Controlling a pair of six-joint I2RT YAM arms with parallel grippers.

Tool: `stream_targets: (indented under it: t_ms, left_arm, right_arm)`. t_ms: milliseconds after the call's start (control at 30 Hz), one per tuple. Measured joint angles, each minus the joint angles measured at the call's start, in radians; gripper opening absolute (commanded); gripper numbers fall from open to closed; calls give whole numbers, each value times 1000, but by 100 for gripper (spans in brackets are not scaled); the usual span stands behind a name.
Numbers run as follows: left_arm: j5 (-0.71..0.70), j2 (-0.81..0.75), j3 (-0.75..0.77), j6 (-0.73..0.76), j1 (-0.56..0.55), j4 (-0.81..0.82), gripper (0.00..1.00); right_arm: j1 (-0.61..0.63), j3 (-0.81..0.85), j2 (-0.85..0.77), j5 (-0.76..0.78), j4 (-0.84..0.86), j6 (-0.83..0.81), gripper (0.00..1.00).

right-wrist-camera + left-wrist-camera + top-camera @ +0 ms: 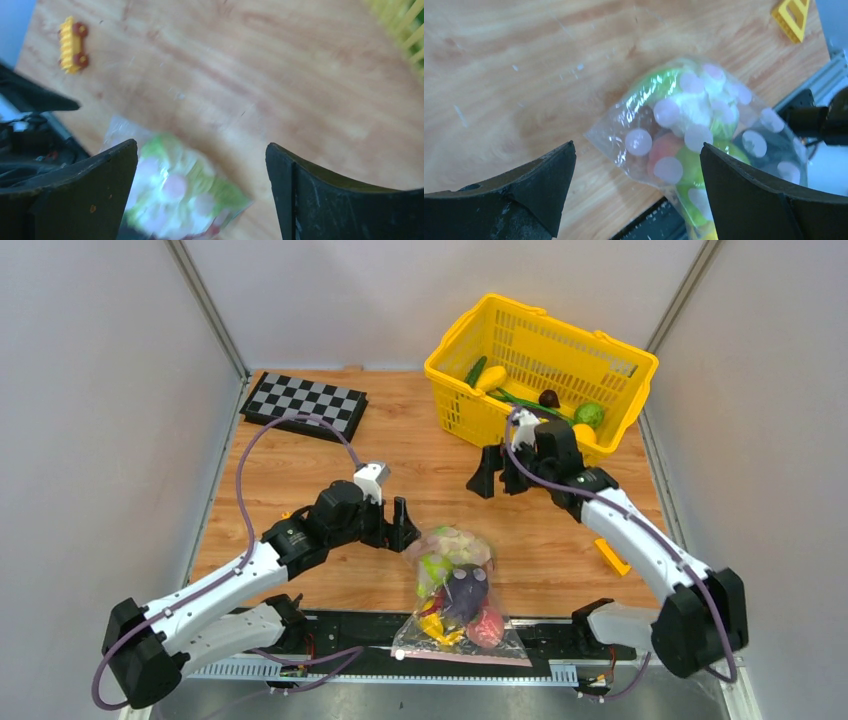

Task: Place the food in the zip-top bag and seal the zipper
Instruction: Move the bin to the center of the board, then move the zipper food storage bag to the center of the board.

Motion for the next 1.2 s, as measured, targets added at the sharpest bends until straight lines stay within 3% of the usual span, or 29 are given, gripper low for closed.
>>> stream_targets:
  t_ms: [333,633,933,1200]
  left_arm:
    - [282,-144,-307,-245,4,180,100]
    - [344,-94,-423,-389,4,438,100]
    - [309,58,-420,-415,4,635,100]
    - [211,146,-325,-385,6,708,100]
  right_arm:
    - [2,-314,-286,-248,-44,235,100]
    - [2,-511,-224,-415,24,359,100]
    - [47,-473,-71,-492,188,415,100]
    - [57,-275,44,-487,297,443,100]
